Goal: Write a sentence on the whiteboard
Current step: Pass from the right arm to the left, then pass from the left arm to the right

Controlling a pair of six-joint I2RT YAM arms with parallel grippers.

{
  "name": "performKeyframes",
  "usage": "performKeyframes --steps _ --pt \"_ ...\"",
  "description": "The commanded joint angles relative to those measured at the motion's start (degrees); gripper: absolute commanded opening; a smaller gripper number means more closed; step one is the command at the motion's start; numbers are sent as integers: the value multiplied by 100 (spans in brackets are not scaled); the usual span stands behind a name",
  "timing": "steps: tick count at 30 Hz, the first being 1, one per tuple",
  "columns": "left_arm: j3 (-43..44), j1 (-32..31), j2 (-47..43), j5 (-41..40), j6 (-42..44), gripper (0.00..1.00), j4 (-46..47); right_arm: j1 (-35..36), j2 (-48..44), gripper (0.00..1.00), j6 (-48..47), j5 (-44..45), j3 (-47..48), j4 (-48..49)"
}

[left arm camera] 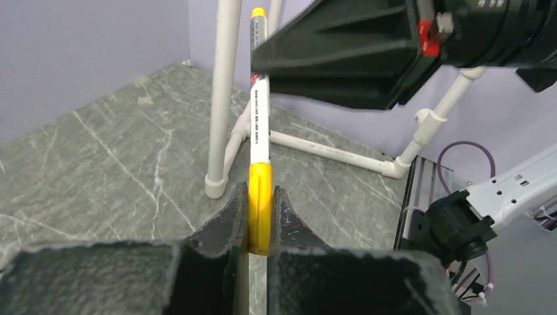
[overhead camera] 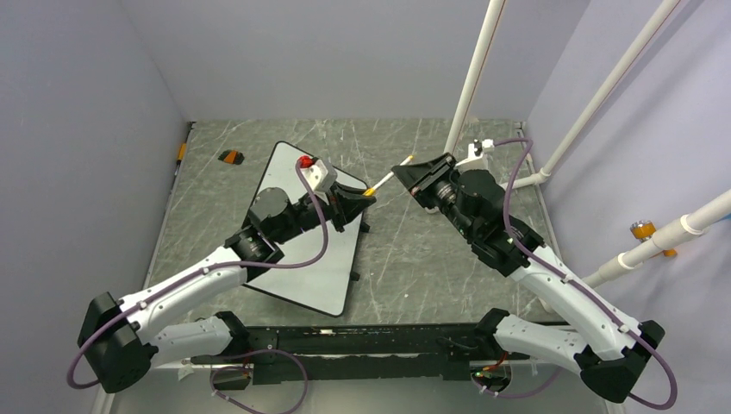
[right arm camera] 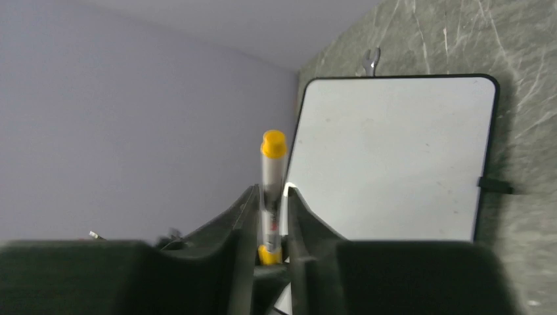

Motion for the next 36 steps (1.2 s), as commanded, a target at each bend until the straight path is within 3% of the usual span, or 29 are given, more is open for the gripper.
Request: performKeyframes --steps 1,2,4,7,12,17,19,21,24,28,36 --pt "781 -63 -313 136 568 0 -1061 100 -187 47 -657 -811 -151 260" --pt "995 -57 -315 130 639 0 -1542 100 -232 64 -896 -870 -150 320" --pt "1452 -27 -320 130 718 0 -2316 93 -200 84 -1490 -1090 90 187" --pt "1942 26 -409 131 795 0 -3192 83 -44 94 -2373 -1464 648 -242" --pt "2808 381 -367 549 909 0 -4345 79 -281 100 -3286 -1593 688 -41" --pt "3352 876 -138 1456 1113 0 -5141 73 -332 99 -4039 -2479 753 95" --pt "3353 936 -163 1424 1168 0 -5268 31 -235 99 -4184 -2792 894 -61" --pt "3400 1064 -158 1598 1192 0 -5515 -136 -116 99 -4170 -3298 1001 -101" --pt "3371 1303 -193 2648 1233 0 -5472 -533 -119 99 -3960 -4291 840 317" --pt "3300 1493 -314 3149 1272 0 -5369 -1274 -140 97 -3416 -5668 577 974" --pt "3204 1756 -447 4343 1206 0 -5084 -1547 118 95 -2686 -6840 432 2142"
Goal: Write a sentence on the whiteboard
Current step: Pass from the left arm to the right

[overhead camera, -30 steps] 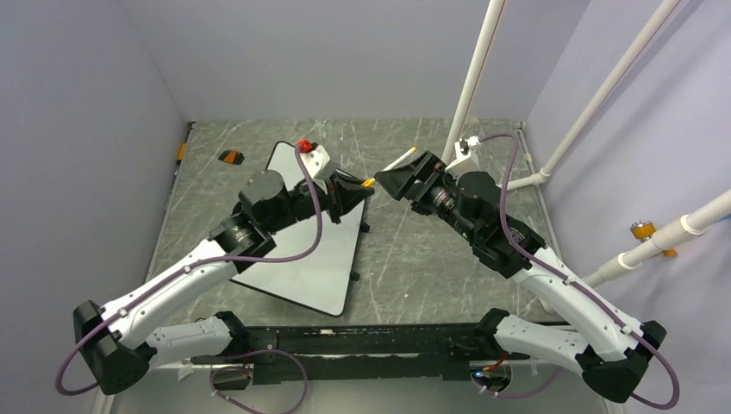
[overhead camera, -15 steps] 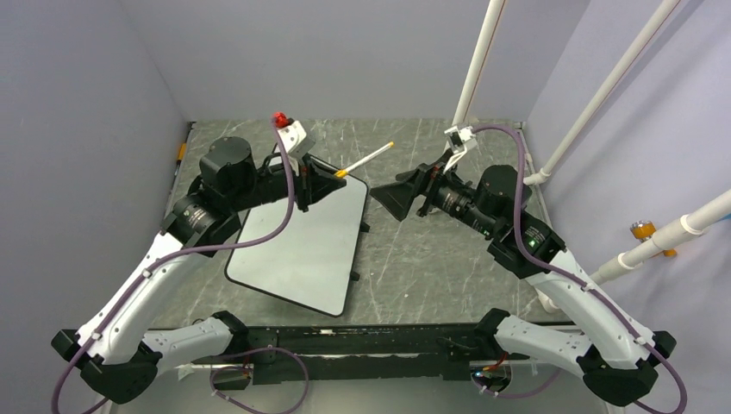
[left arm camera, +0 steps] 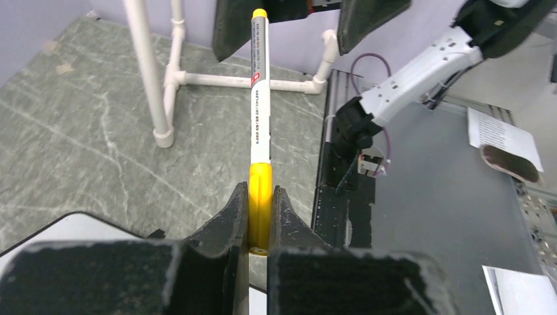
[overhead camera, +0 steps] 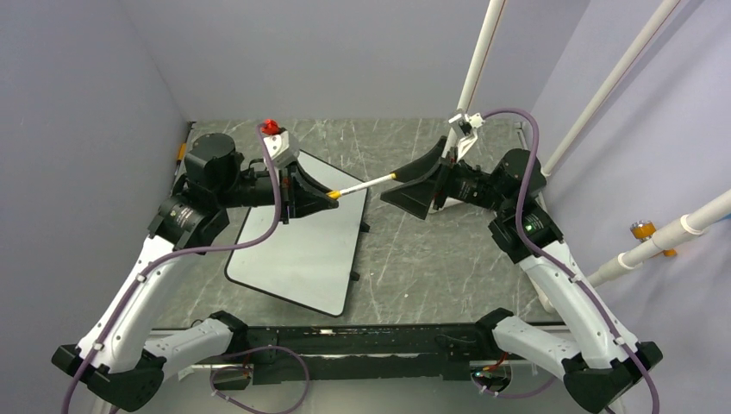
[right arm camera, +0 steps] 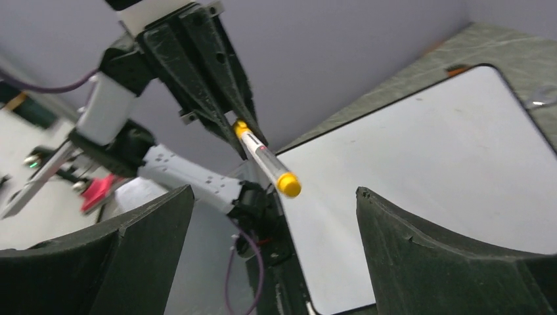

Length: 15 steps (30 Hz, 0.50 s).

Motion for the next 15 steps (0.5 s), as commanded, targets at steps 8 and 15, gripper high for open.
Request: performKeyframes --steps 8,15 --pt "-122 58 70 1410 -308 0 905 -44 448 76 1106 -1370 24 1912" --pt "158 58 446 1456 -297 0 938 -41 594 67 1137 -1491 25 1953"
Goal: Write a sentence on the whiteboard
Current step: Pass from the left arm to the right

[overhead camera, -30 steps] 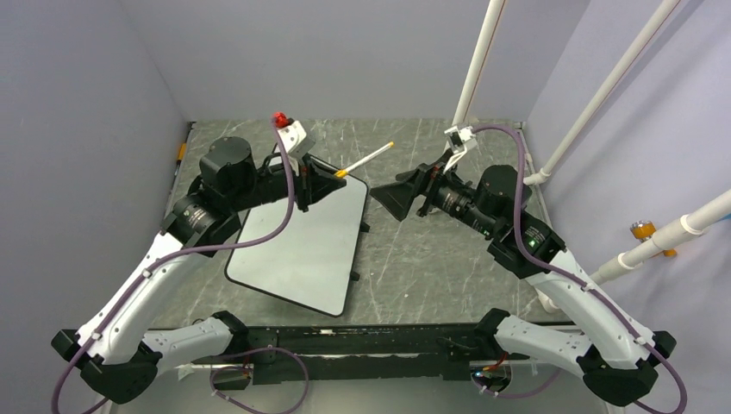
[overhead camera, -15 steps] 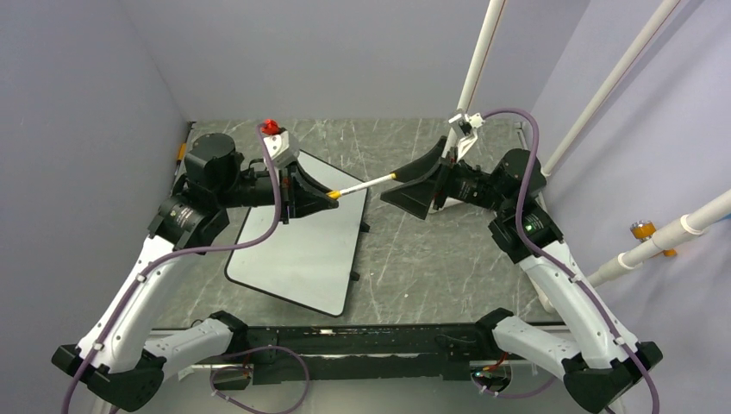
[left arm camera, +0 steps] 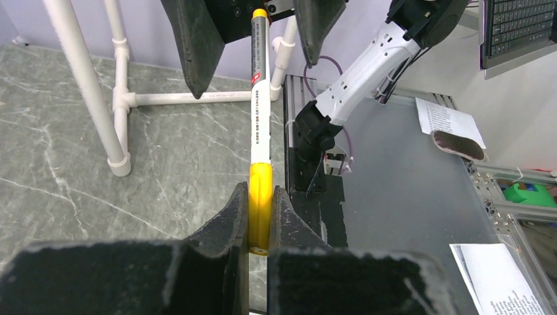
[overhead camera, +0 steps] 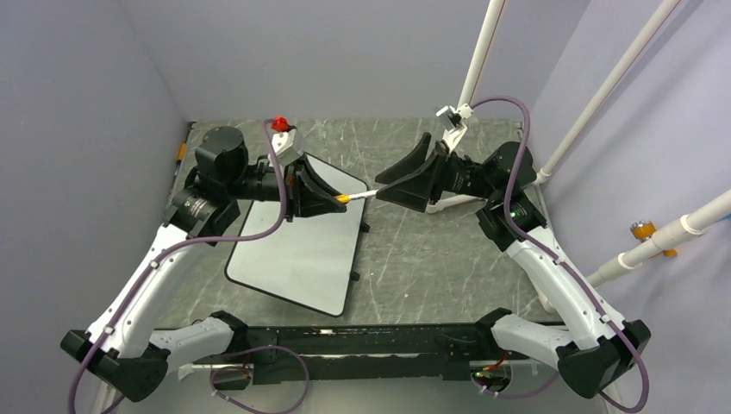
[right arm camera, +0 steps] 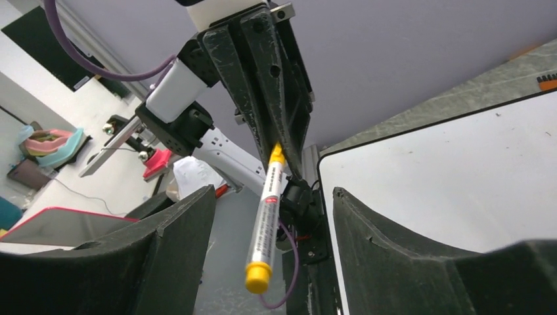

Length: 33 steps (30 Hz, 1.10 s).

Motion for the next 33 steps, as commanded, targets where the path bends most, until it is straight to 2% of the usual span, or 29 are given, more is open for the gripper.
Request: performKeyframes --steps 1,10,17,27,33 --pt "314 28 262 278 67 0 120 -20 35 66 25 -258 83 271" --pt "908 28 715 135 614 0 -710 -19 139 59 -606 -237 251 -797" --pt "979 19 868 317 1056 0 -986 -22 256 54 -719 -236 267 -903" --pt "645 21 829 14 1458 0 -1142 -20 370 52 -775 -480 299 -880" --pt "565 24 926 -92 1496 0 -1067 -6 458 48 -677 -545 186 -744"
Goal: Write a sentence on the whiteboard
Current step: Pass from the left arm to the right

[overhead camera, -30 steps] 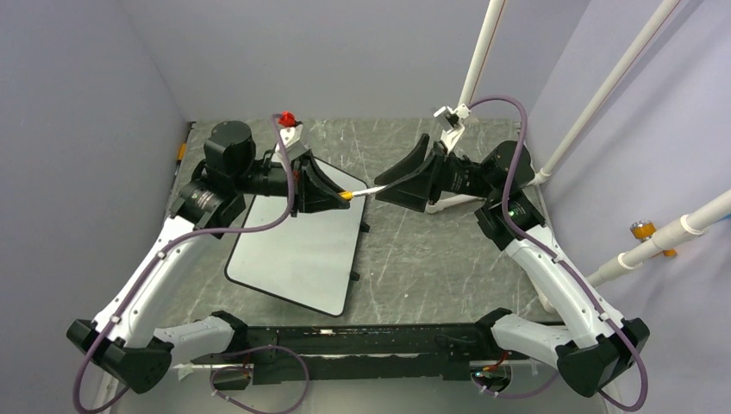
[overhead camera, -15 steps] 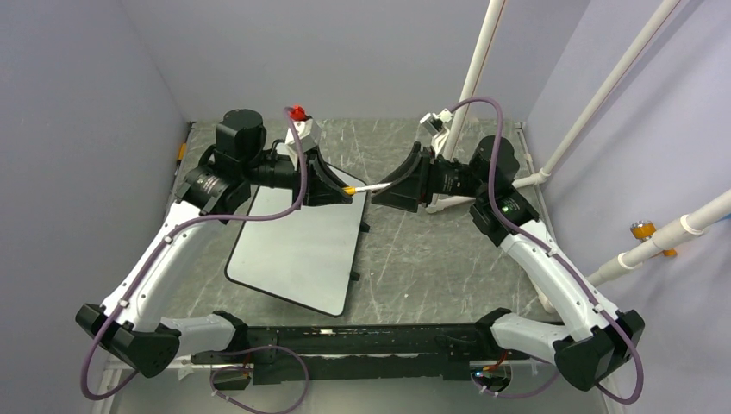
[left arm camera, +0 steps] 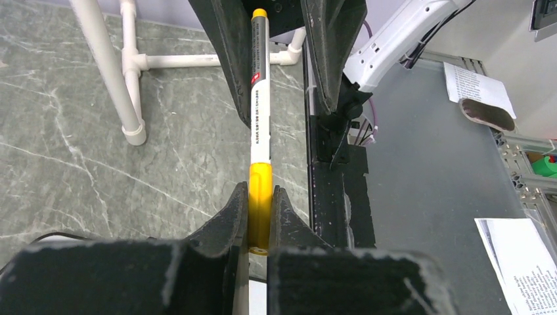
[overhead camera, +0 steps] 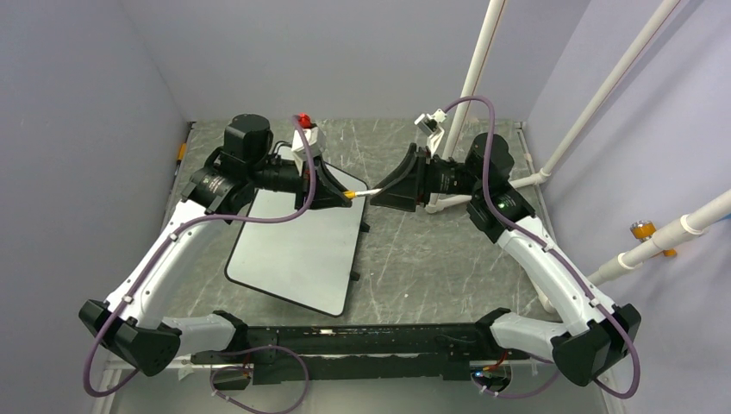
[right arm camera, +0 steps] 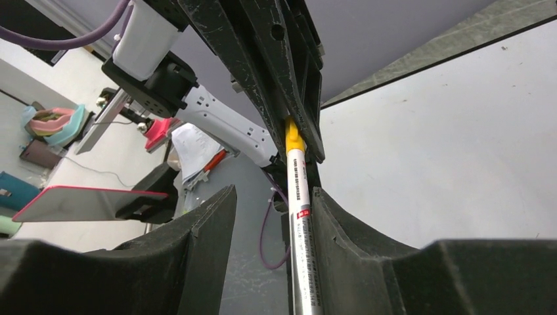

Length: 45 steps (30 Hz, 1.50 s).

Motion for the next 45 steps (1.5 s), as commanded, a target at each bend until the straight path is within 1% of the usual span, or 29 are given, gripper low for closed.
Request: performKeyframes --steps 1,12,18,35,45 --pt "-8 17 54 -46 196 0 109 -11 53 48 13 -174 99 243" --pt "-197 15 32 -277 237 0 224 83 386 42 -250 7 262 -182" --pt "-262 16 36 -270 221 0 251 148 497 40 -296 77 319 -208" --pt "-377 21 18 -263 206 0 248 217 456 36 -14 148 155 273" --pt "-429 17 11 -221 155 0 315 350 539 32 19 243 141 345"
